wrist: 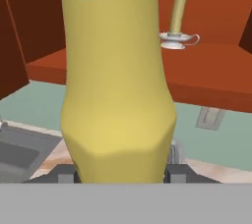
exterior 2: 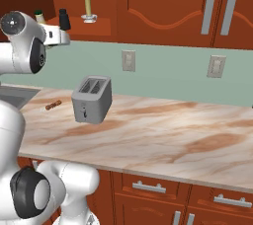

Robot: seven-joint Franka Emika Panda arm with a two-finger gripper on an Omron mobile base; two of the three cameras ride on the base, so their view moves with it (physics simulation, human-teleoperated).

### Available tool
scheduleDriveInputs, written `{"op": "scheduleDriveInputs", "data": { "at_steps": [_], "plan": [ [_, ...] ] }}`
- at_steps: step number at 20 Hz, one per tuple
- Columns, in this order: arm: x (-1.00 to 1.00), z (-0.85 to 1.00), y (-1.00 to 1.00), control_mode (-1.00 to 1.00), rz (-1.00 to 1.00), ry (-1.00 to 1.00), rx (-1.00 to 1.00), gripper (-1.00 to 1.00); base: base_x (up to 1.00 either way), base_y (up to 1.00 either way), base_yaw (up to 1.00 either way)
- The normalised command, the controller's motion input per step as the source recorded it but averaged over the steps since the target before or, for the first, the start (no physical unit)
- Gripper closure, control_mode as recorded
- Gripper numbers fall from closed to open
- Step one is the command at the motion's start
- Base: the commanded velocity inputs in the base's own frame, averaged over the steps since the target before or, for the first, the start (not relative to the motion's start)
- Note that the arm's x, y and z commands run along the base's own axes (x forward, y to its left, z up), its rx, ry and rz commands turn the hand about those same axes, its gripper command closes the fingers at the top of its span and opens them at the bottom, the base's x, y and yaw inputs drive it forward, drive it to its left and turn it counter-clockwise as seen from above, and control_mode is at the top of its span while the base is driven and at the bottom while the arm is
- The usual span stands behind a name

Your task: Pick the shaker and mustard from the counter and place them in the cabinet.

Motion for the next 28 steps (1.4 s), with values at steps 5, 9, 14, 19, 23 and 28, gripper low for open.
{"op": "scheduleDriveInputs", "data": {
  "at_steps": [5, 9, 14, 19, 23, 28],
  "plan": [
    [0.16, 0.05, -0.29, -1.00, -0.08, 0.00, 0.00, 1.00, 0.00, 0.00, 0.00],
    [0.13, 0.09, -0.39, -1.00, -0.04, 0.00, 0.00, 1.00, 0.00, 0.00, 0.00],
    [0.16, 0.10, -0.25, -1.00, -0.03, 0.00, 0.00, 1.00, 0.00, 0.00, 0.00],
    [0.28, 0.00, -0.02, -1.00, -0.02, 0.00, 0.00, 1.00, 0.00, 0.00, 0.00],
    [0.31, 0.00, -0.01, -1.00, -0.02, 0.00, 0.00, 1.00, 0.00, 0.00, 0.00],
    [0.30, 0.00, -0.09, -1.00, -0.03, 0.00, 0.00, 1.00, 0.00, 0.00, 0.00]
  ]
}}
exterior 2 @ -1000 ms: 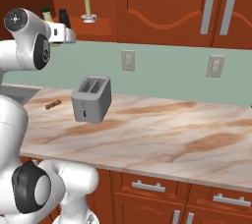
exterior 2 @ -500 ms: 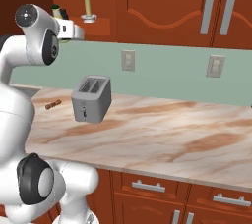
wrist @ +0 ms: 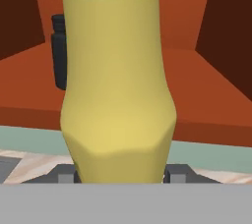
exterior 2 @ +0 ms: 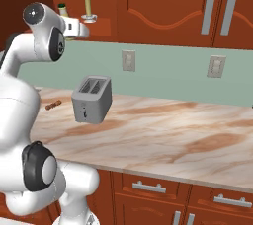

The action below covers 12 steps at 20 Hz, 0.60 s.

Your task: Pick the shaker and mustard from the counter and place them in the cabinet.

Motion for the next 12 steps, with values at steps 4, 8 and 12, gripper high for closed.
{"op": "scheduleDriveInputs", "data": {
  "at_steps": [4, 8, 12],
  "plan": [
    [0.30, 0.00, -0.11, -1.00, -0.03, 0.00, 0.00, 1.00, 0.00, 0.00, 0.00],
    [0.33, 0.00, -0.11, -1.00, -0.03, 0.00, 0.00, 1.00, 0.00, 0.00, 0.00],
    [0.35, 0.00, -0.13, -1.00, -0.02, 0.00, 0.00, 1.00, 0.00, 0.00, 0.00]
  ]
}}
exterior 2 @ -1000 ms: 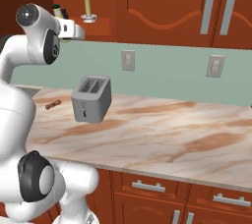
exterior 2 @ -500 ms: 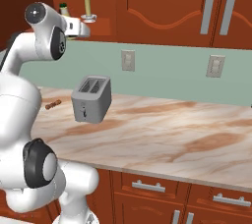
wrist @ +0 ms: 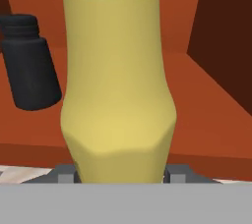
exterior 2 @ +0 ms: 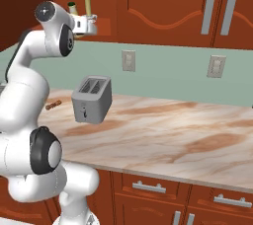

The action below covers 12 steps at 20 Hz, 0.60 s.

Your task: Pick the shaker and mustard from the counter and place them in the cabinet.

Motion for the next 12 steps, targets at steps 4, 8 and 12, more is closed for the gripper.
{"op": "scheduleDriveInputs", "data": {
  "at_steps": [4, 8, 12],
  "plan": [
    [0.37, 0.00, -0.14, -1.00, -0.02, 0.00, 0.00, 1.00, 0.00, 0.00, 0.00],
    [0.31, 0.00, -0.11, -1.00, -0.01, 0.00, 0.00, 1.00, 0.00, 0.00, 0.00],
    [0.32, 0.00, -0.09, -1.00, 0.00, 0.01, 0.00, 1.00, 0.00, 0.00, 0.00]
  ]
}}
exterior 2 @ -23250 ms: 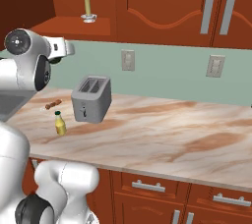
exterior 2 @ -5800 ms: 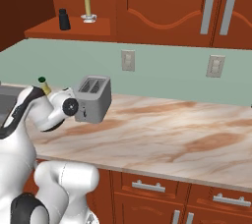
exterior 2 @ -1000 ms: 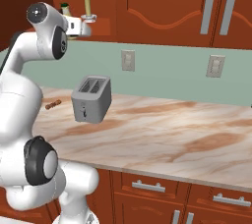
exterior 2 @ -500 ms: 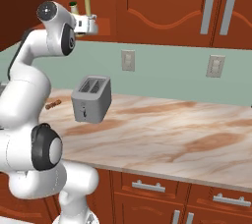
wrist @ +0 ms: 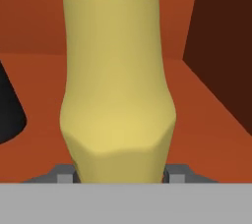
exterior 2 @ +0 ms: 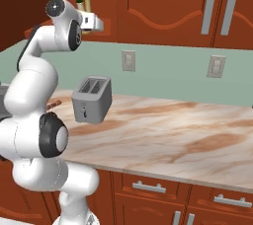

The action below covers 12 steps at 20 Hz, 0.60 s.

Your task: Pick the shaker and mustard from the counter and place them in the cabinet.

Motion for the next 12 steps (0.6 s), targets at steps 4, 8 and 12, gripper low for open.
{"op": "scheduleDriveInputs", "data": {
  "at_steps": [4, 8, 12],
  "plan": [
    [0.26, 0.00, -0.06, -1.00, 0.00, 0.01, 0.00, 1.00, 0.00, 0.00, 0.00],
    [0.24, -0.05, -0.04, -1.00, 0.00, 0.02, 0.00, 1.00, 0.00, 0.00, 0.00],
    [0.26, -0.09, -0.03, -1.00, 0.00, 0.03, 0.00, 1.00, 0.00, 0.00, 0.00]
  ]
}}
